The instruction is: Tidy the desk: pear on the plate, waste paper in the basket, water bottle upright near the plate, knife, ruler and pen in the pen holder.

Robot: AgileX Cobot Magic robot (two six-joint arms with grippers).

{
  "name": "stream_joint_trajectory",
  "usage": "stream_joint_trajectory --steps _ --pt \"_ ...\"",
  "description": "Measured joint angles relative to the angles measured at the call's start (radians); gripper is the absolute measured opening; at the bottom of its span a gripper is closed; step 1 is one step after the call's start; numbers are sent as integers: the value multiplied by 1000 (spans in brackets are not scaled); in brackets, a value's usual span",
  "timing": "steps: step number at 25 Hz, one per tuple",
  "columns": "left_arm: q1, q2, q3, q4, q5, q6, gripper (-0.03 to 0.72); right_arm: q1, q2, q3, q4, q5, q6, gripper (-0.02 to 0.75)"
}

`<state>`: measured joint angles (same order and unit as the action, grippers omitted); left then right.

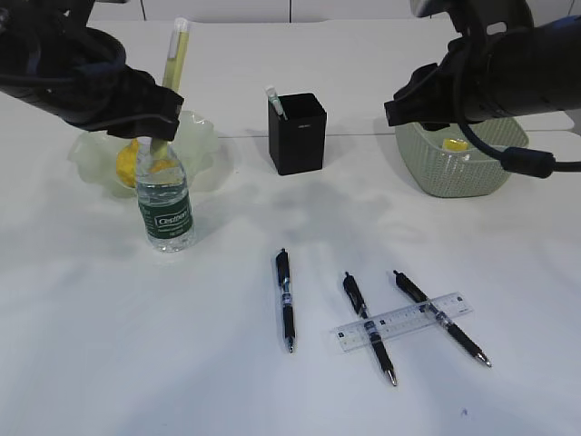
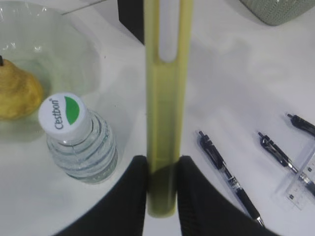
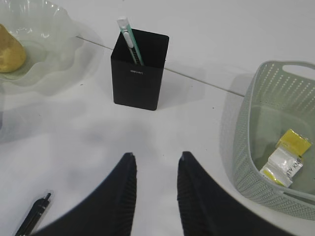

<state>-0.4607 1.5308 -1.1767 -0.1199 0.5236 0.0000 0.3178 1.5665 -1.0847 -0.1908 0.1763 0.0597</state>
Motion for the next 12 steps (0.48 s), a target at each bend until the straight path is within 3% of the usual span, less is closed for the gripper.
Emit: stream_joint_trajectory --steps 12 --pt "0 0 2 51 -250 0 125 0 0 0 0 -31 2 218"
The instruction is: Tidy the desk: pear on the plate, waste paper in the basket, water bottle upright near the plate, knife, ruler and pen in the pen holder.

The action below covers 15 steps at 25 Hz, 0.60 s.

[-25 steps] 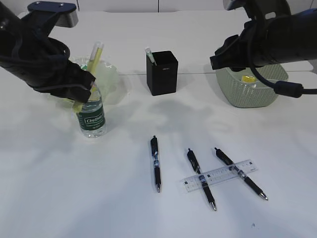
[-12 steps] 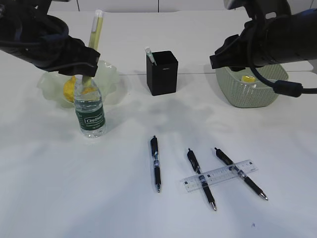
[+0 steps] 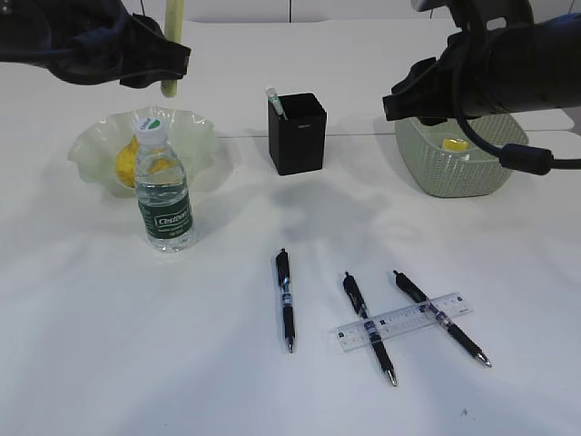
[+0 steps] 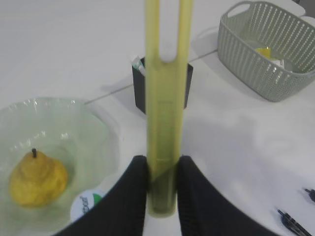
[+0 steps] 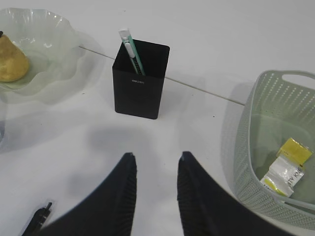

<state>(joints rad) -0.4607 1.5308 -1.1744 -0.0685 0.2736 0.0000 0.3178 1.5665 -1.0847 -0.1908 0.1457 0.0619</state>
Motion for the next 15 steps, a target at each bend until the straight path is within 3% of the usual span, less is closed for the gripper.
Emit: stream_joint_trajectory --steps 7,15 --pt "0 0 0 96 -137 0 125 0 0 0 0 0 0 218" --pt "0 4 27 130 -274 0 125 0 0 0 0 -7 0 218"
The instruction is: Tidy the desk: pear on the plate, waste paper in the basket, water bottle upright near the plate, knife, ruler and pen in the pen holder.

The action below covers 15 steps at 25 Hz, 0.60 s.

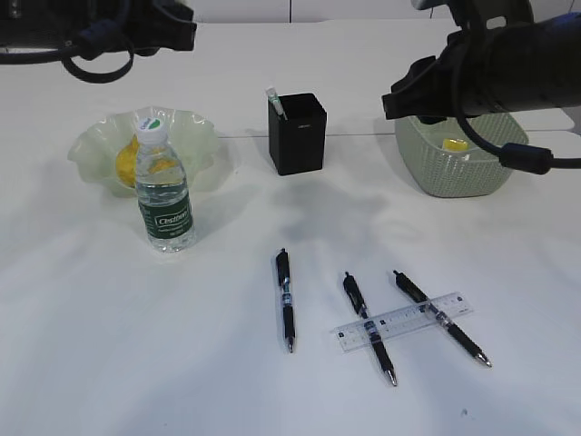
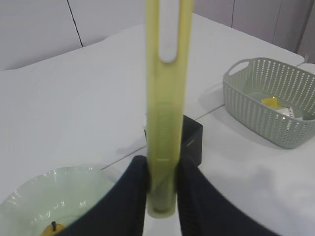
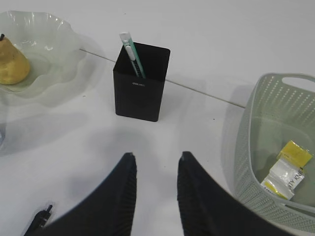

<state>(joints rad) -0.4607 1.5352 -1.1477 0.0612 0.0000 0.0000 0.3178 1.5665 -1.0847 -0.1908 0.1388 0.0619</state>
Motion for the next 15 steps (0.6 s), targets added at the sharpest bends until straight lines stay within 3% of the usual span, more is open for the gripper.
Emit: stream_joint_trajectory --steps 8,15 --pt "-6 66 3 10 -18 0 125 0 0 0 0 -7 0 218" --pt "-63 98 3 12 -46 0 125 0 0 0 38 -9 0 218"
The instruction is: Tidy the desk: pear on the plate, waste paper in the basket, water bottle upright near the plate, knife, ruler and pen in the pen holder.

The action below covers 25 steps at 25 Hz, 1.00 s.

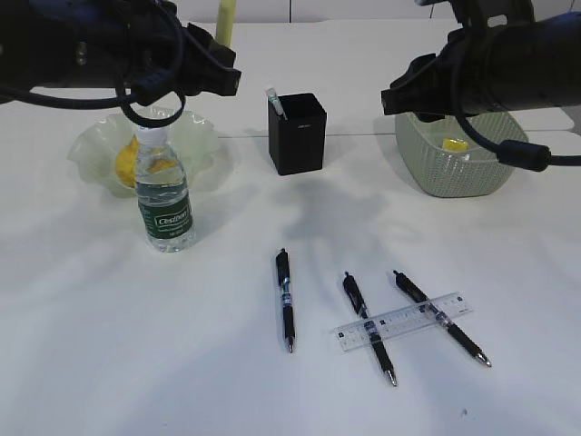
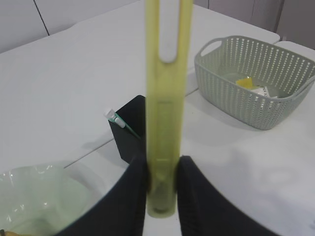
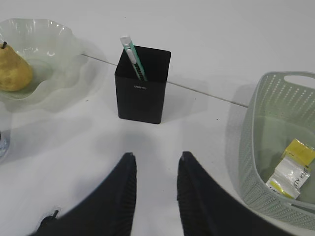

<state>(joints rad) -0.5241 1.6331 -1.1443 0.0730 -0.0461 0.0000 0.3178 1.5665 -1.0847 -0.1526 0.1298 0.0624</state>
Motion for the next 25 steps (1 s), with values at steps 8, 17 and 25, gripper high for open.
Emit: stream_joint_trajectory --steps 8,17,25 --pt "-10 13 0 4 -18 0 125 0 0 0 38 -30 2 219" --pt "-10 20 0 4 -45 0 125 0 0 0 153 -38 2 354" --pt "-10 70 0 0 -59 0 125 9 0 0 169 -70 2 421"
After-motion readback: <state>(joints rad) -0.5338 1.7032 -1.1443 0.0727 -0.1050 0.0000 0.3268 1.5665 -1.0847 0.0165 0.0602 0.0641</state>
